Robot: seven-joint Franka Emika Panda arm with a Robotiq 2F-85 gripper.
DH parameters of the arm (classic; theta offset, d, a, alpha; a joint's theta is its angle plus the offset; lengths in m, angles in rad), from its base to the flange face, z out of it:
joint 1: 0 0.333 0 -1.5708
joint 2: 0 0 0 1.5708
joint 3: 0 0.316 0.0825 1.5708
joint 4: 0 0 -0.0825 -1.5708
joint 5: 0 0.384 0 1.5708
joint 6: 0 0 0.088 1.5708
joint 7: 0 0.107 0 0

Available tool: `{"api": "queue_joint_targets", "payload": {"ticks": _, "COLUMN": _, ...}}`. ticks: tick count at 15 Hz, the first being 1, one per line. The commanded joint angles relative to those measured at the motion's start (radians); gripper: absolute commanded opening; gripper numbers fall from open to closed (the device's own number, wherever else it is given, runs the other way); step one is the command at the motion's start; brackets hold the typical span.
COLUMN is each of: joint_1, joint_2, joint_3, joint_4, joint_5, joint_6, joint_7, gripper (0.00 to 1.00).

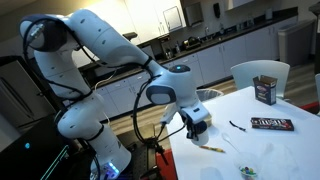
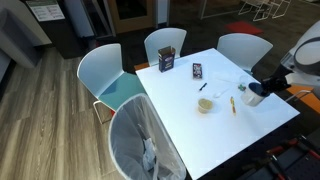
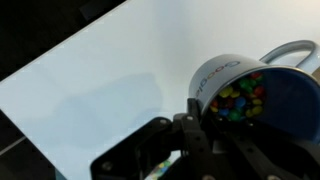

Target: Move the mug backwards.

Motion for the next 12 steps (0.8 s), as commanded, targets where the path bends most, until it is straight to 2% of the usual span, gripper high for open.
{"api": "queue_joint_targets", "payload": {"ticks": 1, "joint_1": -0.013, "joint_2": -0.076, "joint_3": 0.029, "joint_4": 0.107, "joint_5": 0.084, "joint_6": -0.144, "joint_7": -0.018, "gripper": 0.01}}
{"api": "queue_joint_targets", "payload": {"ticks": 2, "joint_1": -0.010, "joint_2": -0.073, "joint_3": 0.032, "joint_4": 0.137, "joint_5": 0.107, "joint_6": -0.163, "joint_7": -0.027, "gripper": 0.01}}
{"api": "queue_joint_targets", "payload": {"ticks": 3, "joint_1": -0.015, "joint_2": -0.070, "joint_3": 0.028, "joint_4": 0.082, "joint_5": 0.058, "joint_6": -0.110, "joint_7": -0.002, "gripper": 0.01}}
{"api": "queue_joint_targets", "payload": {"ticks": 4, "joint_1": -0.014, "joint_2": -0.075, "joint_3": 0.031, "joint_4": 0.100, "joint_5": 0.063, "joint_6": -0.119, "joint_7": -0.001, "gripper": 0.06}}
{"api": "queue_joint_targets", "payload": {"ticks": 8, "joint_1": -0.018, "joint_2": -0.058, "joint_3": 0.030, "joint_4": 0.087, "joint_5": 0.062, "joint_6": -0.119, "joint_7": -0.001, "gripper": 0.06}}
{"api": "queue_joint_targets", "payload": {"ticks": 9, "joint_1": -0.013, "joint_2": -0.039, "joint_3": 0.035, "joint_4": 0.098, "joint_5": 0.072, "joint_6": -0.091, "joint_7": 0.019, "gripper": 0.01}}
{"api": "queue_joint_targets", "payload": {"ticks": 12, "joint_1": 0.015, "joint_2": 0.072, "joint_3": 0.072, "joint_4": 0.219, "joint_5": 0.155, "joint_6": -0.048, "joint_7": 0.068, "gripper": 0.01}}
